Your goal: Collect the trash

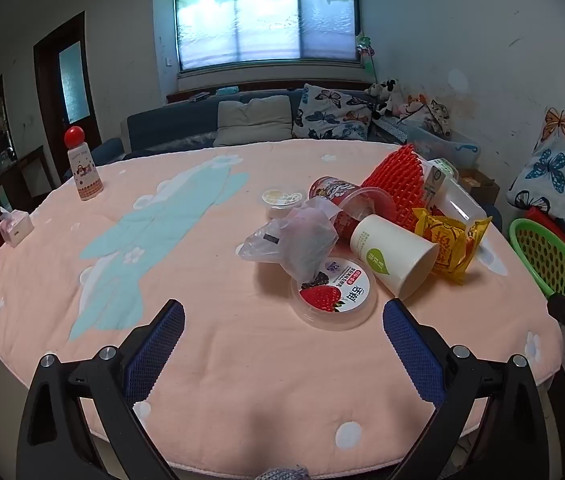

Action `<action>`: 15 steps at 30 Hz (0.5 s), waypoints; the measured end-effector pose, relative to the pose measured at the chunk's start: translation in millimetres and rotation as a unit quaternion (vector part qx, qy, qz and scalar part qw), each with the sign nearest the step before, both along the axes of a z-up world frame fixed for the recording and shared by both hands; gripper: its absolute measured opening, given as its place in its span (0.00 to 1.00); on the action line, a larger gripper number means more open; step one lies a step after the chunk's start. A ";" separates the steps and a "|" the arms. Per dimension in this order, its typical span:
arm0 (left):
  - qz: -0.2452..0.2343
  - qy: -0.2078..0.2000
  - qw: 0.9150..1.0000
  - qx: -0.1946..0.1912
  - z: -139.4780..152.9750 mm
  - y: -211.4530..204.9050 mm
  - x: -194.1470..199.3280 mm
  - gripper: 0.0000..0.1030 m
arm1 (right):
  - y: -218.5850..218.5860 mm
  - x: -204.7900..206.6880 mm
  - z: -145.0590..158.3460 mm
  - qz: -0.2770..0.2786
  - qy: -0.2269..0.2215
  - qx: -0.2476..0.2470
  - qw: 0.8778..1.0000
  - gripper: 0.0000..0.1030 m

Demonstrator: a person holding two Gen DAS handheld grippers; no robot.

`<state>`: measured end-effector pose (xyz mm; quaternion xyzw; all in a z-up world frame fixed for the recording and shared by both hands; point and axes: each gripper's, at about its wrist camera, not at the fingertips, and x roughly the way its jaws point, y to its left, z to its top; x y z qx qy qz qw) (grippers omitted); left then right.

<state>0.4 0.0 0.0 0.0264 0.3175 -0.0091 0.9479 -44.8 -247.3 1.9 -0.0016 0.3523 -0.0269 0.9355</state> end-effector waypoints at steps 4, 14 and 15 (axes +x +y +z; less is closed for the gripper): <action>-0.002 -0.001 1.000 -0.004 0.0 0.2 0.1 0.93 | 0.1 -0.9 0.6 -0.001 -0.002 0.000 1.000 0.96; -0.006 -0.005 1.000 0.001 4.0 -4.3 0.7 0.93 | -1.6 -1.0 1.0 -0.001 -0.003 0.003 1.000 0.96; -0.007 -0.005 1.000 0.001 4.4 -5.1 1.3 0.93 | -1.8 -1.1 1.0 0.000 -0.003 0.003 1.000 0.96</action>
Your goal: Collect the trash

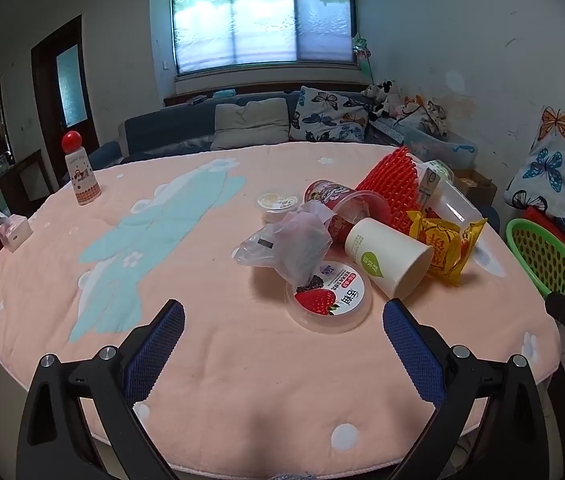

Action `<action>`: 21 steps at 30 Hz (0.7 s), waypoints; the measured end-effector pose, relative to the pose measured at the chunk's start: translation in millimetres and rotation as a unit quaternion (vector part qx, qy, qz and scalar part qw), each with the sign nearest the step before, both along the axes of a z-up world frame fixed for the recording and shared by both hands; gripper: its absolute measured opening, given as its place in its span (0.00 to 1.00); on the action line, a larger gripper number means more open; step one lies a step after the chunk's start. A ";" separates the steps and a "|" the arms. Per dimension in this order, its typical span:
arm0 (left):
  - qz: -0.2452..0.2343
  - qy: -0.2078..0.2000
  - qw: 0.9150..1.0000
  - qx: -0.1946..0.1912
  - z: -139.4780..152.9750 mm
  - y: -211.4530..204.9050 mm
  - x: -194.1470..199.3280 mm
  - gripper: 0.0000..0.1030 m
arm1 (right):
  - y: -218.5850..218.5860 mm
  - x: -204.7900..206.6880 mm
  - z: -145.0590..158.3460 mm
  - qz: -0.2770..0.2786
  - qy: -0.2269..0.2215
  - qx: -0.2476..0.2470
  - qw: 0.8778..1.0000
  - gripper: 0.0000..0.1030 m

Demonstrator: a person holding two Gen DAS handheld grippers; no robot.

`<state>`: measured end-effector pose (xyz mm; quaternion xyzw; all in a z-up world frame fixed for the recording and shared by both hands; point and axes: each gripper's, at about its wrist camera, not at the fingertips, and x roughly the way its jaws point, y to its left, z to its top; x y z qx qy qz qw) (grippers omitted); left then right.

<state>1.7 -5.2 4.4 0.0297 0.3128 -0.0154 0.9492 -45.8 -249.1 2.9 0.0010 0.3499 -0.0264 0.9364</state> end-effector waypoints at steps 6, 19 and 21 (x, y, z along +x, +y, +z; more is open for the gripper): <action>-0.004 0.000 1.000 0.003 0.8 -4.3 -1.6 0.93 | -2.0 -1.2 0.2 0.000 -0.001 0.001 1.000 0.96; -0.013 0.000 1.000 0.006 1.1 -10.4 1.0 0.93 | -3.8 0.9 -0.9 -0.001 -0.001 0.003 1.000 0.96; -0.014 0.000 1.000 0.006 1.5 -10.9 1.6 0.93 | -3.6 0.8 -0.5 -0.001 -0.001 0.003 1.000 0.96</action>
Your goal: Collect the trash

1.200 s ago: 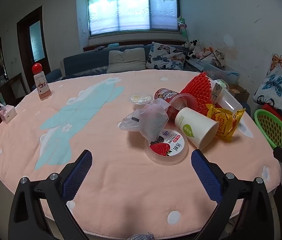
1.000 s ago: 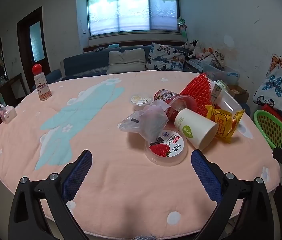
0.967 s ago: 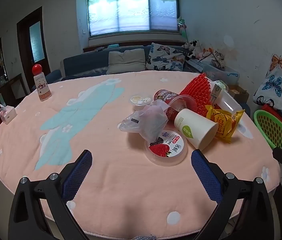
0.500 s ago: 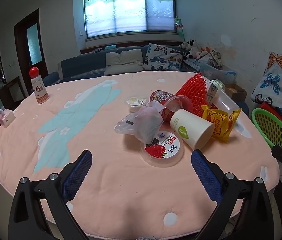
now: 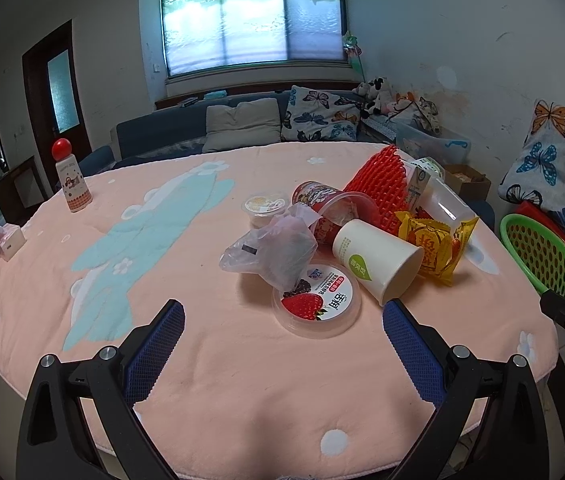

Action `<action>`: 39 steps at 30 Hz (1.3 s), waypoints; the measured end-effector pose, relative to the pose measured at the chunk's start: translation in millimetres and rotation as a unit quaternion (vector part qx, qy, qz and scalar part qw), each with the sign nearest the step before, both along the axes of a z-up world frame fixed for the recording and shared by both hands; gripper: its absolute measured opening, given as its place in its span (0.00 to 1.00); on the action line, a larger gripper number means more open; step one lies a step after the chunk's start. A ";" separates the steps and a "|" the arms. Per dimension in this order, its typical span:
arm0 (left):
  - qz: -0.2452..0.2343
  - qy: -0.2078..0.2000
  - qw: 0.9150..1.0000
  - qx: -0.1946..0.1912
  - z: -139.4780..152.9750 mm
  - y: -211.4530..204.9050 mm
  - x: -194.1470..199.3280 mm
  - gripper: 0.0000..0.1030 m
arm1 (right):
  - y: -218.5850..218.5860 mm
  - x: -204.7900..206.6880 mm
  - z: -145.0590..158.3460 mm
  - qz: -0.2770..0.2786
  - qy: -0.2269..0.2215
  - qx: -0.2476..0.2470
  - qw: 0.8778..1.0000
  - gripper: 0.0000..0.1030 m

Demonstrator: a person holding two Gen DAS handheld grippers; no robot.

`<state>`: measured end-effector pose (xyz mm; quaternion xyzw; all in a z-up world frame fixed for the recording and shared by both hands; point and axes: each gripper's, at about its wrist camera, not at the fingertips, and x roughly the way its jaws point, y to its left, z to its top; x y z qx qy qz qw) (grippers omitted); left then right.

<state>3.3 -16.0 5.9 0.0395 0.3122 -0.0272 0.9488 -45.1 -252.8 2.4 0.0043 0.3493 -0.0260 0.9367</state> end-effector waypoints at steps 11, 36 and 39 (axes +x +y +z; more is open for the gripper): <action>-0.001 0.000 1.000 0.000 0.9 -0.7 2.3 0.93 | 1.0 1.5 0.3 0.002 -0.001 0.001 1.000 0.96; -0.002 0.003 1.000 0.004 1.9 -4.3 14.9 0.93 | 2.1 13.4 -1.5 0.008 0.000 -0.001 1.000 0.96; -0.001 0.004 1.000 0.004 -0.4 -3.2 17.0 0.93 | 3.0 14.9 -1.5 0.010 -0.001 -0.002 1.000 0.96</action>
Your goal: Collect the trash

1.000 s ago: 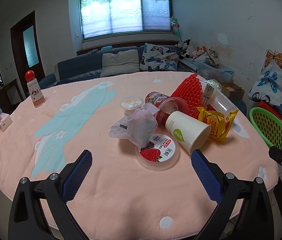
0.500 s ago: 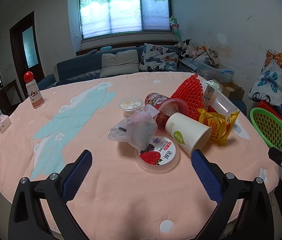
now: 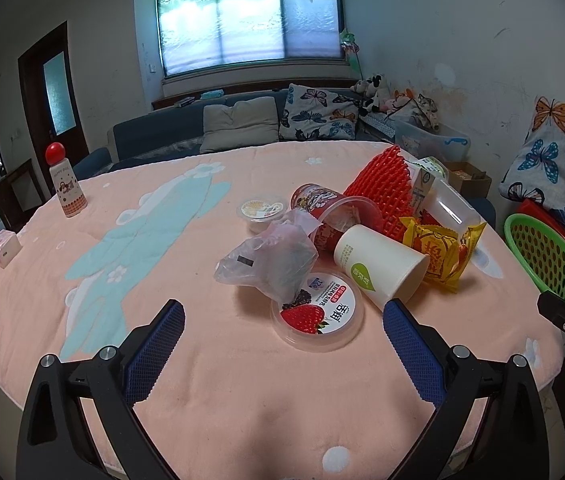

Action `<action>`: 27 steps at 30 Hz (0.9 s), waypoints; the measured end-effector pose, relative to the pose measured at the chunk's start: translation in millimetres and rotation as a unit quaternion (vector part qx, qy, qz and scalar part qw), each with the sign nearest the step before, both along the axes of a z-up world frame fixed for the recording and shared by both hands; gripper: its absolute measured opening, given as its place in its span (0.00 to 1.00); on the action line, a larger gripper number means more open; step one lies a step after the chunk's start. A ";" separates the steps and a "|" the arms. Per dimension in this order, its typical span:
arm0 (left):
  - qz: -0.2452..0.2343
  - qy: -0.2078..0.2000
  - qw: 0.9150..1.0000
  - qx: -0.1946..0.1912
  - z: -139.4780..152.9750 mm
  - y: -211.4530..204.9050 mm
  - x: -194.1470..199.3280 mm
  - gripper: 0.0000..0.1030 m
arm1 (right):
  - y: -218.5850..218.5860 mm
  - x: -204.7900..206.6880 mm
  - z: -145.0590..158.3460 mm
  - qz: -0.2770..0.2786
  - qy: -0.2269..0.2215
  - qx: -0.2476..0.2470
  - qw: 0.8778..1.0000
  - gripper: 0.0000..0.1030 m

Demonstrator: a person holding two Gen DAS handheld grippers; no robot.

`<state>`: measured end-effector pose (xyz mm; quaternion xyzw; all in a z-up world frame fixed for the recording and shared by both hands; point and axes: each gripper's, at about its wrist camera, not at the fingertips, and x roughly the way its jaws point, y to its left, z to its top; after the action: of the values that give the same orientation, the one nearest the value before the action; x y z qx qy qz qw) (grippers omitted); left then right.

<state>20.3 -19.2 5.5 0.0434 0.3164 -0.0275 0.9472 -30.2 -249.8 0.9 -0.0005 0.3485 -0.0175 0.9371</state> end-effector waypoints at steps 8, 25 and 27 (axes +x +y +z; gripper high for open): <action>0.007 0.001 1.000 0.000 -1.0 5.8 7.0 0.93 | 3.6 8.5 0.6 0.010 0.000 -0.003 1.000 0.95; 0.025 0.007 1.000 0.002 -2.4 22.8 29.4 0.93 | 12.7 40.1 -0.6 0.065 0.007 0.009 0.998 0.89; 0.029 0.008 1.000 0.002 -2.7 26.3 32.5 0.93 | 12.5 46.2 -0.1 0.074 0.012 0.015 0.997 0.86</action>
<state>52.8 7.1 2.8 0.0360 0.3249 0.0000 0.9451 16.0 -237.3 0.8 -0.0126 0.3589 0.0576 0.9315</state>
